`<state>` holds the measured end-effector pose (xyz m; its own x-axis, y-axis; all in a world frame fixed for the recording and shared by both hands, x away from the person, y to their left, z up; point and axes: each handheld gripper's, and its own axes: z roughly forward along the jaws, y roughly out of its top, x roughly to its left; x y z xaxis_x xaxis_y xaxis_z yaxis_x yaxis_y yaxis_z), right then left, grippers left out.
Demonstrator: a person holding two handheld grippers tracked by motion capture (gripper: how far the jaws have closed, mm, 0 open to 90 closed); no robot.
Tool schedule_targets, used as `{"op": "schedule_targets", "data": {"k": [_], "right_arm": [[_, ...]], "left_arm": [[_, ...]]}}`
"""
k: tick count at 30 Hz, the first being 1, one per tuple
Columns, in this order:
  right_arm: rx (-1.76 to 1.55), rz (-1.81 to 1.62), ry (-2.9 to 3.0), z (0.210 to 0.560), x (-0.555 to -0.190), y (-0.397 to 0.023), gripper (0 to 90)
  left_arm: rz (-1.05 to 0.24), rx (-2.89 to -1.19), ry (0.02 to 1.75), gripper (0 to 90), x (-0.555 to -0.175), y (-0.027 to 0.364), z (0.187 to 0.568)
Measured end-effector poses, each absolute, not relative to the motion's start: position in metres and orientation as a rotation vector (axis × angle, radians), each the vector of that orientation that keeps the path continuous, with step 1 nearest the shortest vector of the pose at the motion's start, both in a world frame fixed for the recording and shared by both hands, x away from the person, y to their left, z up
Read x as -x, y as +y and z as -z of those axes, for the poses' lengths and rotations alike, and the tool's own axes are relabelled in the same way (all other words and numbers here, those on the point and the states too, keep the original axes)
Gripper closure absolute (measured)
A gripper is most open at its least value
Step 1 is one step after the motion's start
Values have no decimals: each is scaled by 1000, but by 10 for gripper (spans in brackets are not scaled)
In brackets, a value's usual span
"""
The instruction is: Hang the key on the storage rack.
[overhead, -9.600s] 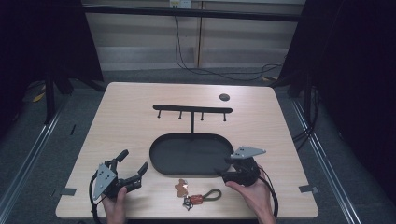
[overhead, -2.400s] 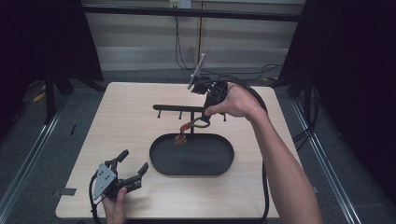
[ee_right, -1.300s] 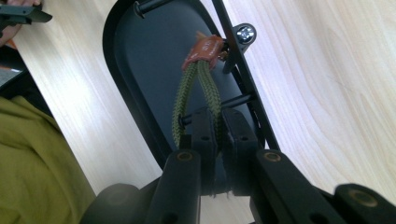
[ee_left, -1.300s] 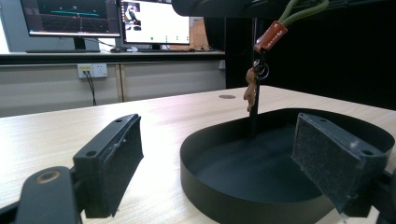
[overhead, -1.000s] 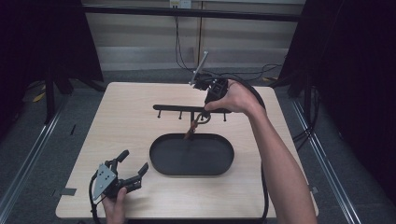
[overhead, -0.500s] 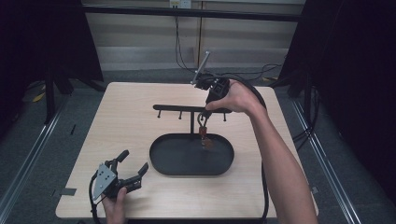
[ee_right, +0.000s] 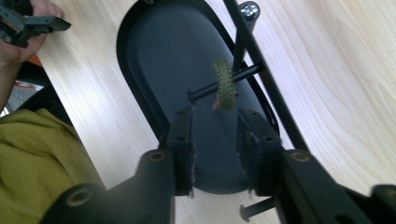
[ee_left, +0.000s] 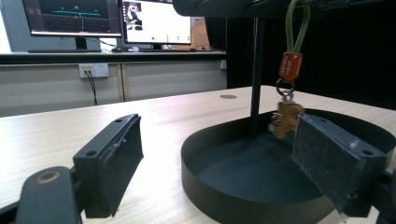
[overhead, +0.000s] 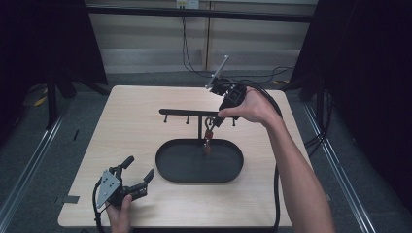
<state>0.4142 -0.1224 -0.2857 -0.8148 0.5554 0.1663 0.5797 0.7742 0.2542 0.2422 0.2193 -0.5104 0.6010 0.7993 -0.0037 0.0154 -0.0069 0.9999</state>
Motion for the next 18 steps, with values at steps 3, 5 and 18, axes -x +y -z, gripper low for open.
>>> {"op": "schedule_targets", "data": {"k": [3, 5, 18], "right_arm": [[915, 510, -2881, 286, -407, -125, 643], [915, 556, -2884, 285, -400, -127, 635], [1028, 905, -2855, 292, -374, -154, 566]], "left_arm": [[-712, -1459, 736, 158, -242, 219, 510], [-712, -1457, 735, 158, -242, 219, 510], [-712, -1462, 734, 158, -242, 219, 510]]}}
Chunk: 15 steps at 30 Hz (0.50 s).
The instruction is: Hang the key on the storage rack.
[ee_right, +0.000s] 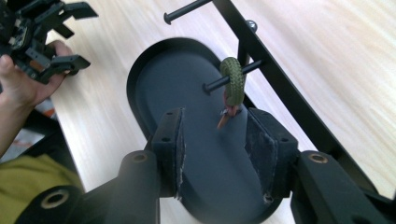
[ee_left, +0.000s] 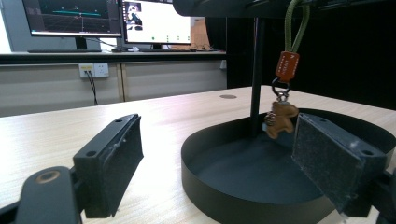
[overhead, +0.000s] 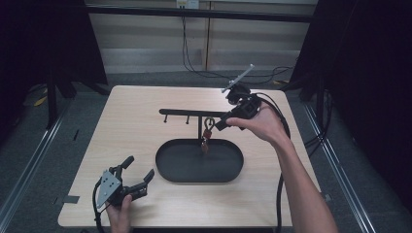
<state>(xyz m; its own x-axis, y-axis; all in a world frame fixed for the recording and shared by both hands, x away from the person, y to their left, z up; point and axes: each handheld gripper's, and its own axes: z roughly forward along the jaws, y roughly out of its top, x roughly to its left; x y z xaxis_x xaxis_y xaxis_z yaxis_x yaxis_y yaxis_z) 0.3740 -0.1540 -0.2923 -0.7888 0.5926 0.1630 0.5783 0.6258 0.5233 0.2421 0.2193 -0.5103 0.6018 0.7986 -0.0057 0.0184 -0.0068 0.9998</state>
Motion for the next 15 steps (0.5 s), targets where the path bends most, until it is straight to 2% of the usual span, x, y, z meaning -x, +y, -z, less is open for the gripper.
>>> {"op": "schedule_targets", "data": {"k": [6, 15], "right_arm": [[-986, -973, 2755, 307, -358, -161, 517], [-968, -1141, 2595, 331, -336, -167, 541]], "left_arm": [[-712, -1458, 736, 158, -242, 219, 510], [-711, -1458, 734, 158, -242, 219, 510]]}}
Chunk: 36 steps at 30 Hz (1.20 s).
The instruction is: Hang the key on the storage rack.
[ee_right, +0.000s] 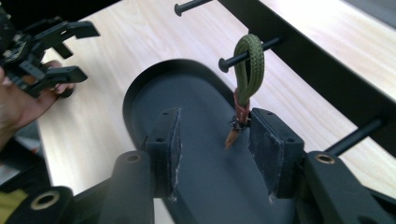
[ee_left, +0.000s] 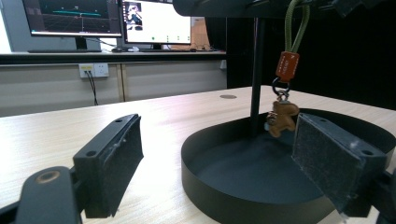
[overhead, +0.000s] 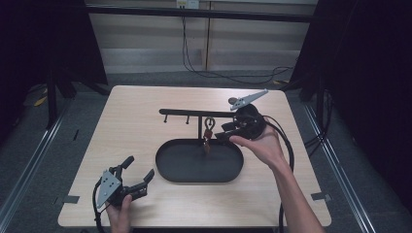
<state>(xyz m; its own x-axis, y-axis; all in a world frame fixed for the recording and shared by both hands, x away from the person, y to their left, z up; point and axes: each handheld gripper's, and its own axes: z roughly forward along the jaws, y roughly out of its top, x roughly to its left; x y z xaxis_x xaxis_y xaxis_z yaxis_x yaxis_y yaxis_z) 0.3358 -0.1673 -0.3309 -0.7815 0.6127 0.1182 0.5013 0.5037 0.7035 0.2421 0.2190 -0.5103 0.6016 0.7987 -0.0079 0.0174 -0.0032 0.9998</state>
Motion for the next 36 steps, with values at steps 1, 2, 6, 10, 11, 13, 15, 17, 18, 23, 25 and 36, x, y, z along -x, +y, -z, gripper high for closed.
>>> {"op": "schedule_targets", "data": {"k": [1, 2, 6, 10, 11, 13, 15, 17, 18, 23, 25, 36], "right_arm": [[-963, -1158, 2572, 334, -333, -168, 541], [-955, -1173, 2566, 337, -331, -168, 541], [-945, -1232, 2515, 350, -323, -170, 538], [-929, -1268, 2466, 363, -314, -172, 531], [-929, -1285, 2453, 366, -311, -174, 527], [-928, -1305, 2421, 371, -305, -176, 515], [-943, -1332, 2386, 378, -300, -181, 491], [-942, -1344, 2370, 385, -296, -184, 479], [-942, -1351, 2361, 389, -293, -186, 475], [-977, -1414, 2309, 408, -282, -193, 405], [-1015, -1413, 2295, 416, -278, -195, 338], [-1115, -1561, 2090, 461, -248, -221, 166]], "left_arm": [[-712, -1458, 735, 158, -242, 219, 510], [-712, -1459, 735, 158, -242, 219, 510], [-714, -1462, 734, 158, -242, 219, 510], [-714, -1459, 736, 158, -242, 219, 510], [-713, -1458, 736, 158, -242, 219, 510], [-713, -1458, 736, 158, -242, 219, 510], [-715, -1464, 733, 158, -242, 220, 510], [-715, -1464, 733, 158, -242, 220, 510], [-714, -1462, 734, 158, -242, 219, 510], [-712, -1461, 735, 158, -242, 219, 510], [-713, -1461, 734, 158, -242, 219, 510], [-715, -1465, 733, 158, -242, 220, 510]]}}
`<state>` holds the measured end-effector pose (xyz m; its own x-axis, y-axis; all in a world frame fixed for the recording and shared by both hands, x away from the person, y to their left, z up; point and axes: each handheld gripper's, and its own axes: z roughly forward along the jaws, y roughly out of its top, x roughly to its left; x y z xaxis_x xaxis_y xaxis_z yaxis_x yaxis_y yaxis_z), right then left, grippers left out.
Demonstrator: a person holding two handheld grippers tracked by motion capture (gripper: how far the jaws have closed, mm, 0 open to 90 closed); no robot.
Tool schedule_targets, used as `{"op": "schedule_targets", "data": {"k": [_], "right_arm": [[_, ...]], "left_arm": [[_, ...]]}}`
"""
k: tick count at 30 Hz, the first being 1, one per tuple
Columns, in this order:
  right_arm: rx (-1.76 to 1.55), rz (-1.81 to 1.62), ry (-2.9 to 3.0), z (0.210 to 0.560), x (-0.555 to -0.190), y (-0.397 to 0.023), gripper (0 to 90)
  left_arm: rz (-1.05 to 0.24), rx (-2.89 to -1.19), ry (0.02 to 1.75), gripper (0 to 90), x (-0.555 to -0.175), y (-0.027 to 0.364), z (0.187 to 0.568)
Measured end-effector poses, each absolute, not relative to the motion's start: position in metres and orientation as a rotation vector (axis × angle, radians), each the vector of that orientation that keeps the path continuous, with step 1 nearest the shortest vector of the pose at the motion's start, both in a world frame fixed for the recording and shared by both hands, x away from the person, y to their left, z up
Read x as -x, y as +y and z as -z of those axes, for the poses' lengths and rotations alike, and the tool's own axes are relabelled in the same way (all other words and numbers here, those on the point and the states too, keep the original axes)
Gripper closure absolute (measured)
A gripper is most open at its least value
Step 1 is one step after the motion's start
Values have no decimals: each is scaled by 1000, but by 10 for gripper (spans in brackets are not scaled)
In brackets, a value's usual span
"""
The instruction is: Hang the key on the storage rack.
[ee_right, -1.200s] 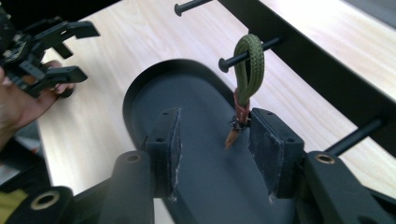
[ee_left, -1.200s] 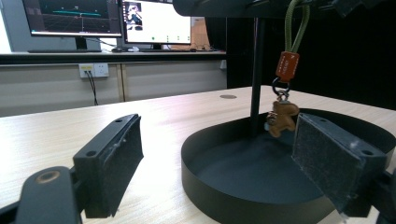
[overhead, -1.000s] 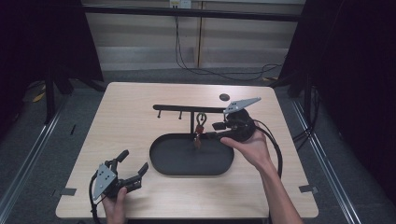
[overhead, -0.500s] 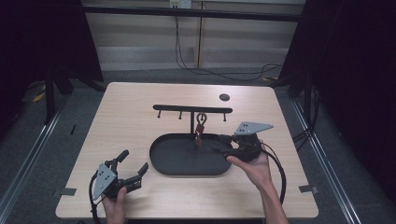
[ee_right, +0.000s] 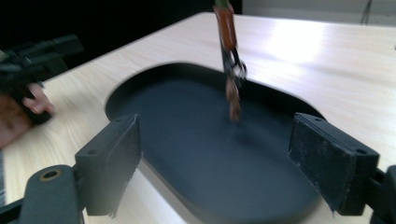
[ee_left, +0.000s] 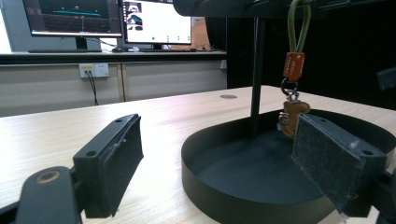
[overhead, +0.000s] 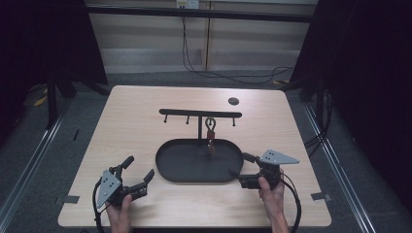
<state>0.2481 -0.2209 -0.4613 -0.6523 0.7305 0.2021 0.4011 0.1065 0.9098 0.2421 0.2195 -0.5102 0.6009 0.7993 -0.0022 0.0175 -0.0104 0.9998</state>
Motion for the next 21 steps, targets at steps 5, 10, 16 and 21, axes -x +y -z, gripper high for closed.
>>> {"op": "schedule_targets", "data": {"k": [5, 10, 16, 21], "right_arm": [[-1130, -1493, 1992, 481, -238, -227, 185], [-1125, -1433, 1866, 498, -230, -231, 194], [-1116, -1478, 1775, 505, -223, -235, 186], [-1114, -1484, 1723, 506, -219, -237, 164]], "left_arm": [[-713, -1459, 734, 158, -242, 219, 510], [-714, -1461, 734, 158, -242, 219, 510], [-714, -1459, 735, 158, -242, 219, 510], [-715, -1465, 733, 158, -242, 220, 510]]}}
